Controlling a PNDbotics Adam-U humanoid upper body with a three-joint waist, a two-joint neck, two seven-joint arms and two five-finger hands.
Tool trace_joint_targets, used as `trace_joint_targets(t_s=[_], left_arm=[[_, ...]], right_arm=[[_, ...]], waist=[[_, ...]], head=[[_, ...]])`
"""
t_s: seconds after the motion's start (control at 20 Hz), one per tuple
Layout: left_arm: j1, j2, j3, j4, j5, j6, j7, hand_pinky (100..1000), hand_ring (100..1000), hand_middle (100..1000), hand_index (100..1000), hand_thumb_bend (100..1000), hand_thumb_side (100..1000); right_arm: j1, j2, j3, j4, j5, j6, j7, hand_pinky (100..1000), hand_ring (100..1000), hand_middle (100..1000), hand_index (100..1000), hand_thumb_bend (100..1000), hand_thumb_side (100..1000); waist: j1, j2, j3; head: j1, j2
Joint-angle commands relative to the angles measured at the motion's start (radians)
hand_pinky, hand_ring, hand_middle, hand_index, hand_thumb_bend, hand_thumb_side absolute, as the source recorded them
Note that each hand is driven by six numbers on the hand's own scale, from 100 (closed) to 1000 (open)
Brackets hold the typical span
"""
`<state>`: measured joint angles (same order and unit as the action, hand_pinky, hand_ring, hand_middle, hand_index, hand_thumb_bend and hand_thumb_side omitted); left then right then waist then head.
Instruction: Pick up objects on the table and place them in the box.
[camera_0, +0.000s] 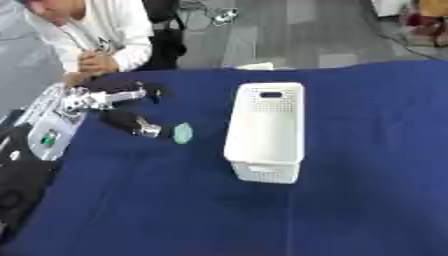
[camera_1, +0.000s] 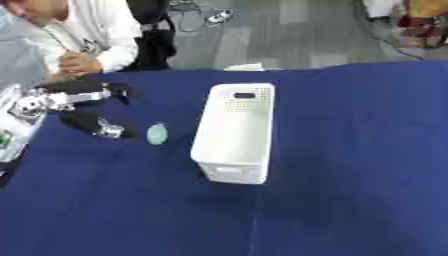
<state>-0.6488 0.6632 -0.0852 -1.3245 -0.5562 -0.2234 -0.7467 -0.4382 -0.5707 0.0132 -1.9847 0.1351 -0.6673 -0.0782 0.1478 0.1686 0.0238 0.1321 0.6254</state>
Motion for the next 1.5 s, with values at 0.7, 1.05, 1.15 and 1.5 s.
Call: trace_joint_targets(t_s=[0.7,1.05,1.15,1.5], left_arm=[[-0.136,0.077,-0.070,0.099,-0.021,-0.057,-0.121,641,792,948,1000,1000,665],[-0.219,0.062,-0.101,0.223,-0.071,-0.087,-0.154,470,708,889,993,1000,627],[-0.242,0.055,-0.106,0.264,-0.085,-0.094,-0.159,451,699,881,988,1000,619],[-0.296,0.022,-0.114,0.396,-0.128,-0.137,-0.160,464,678,867,986,1000,597]], right_arm=[[-0.004,-0.019,-0.003,-0.015,-0.006,0.004,0.009,100,177,283,488,100,958],[-0.004,-0.020,-0.001,-0.015,-0.008,0.007,0.013,100,178,283,489,100,960],[-0.005,-0.019,-0.001,-0.015,-0.009,0.009,0.015,100,177,283,488,100,960],[-0.009,-0.018,0.001,-0.015,-0.011,0.010,0.022,100,178,283,488,100,961]], waist=[[0.003,-0.026,-0.004],[0.007,-0.030,-0.007],[0.008,-0.031,-0.009],[0.010,-0.033,-0.013]], head=[[-0.006,0.022],[-0.009,0.025],[-0.010,0.025],[-0.012,0.027]])
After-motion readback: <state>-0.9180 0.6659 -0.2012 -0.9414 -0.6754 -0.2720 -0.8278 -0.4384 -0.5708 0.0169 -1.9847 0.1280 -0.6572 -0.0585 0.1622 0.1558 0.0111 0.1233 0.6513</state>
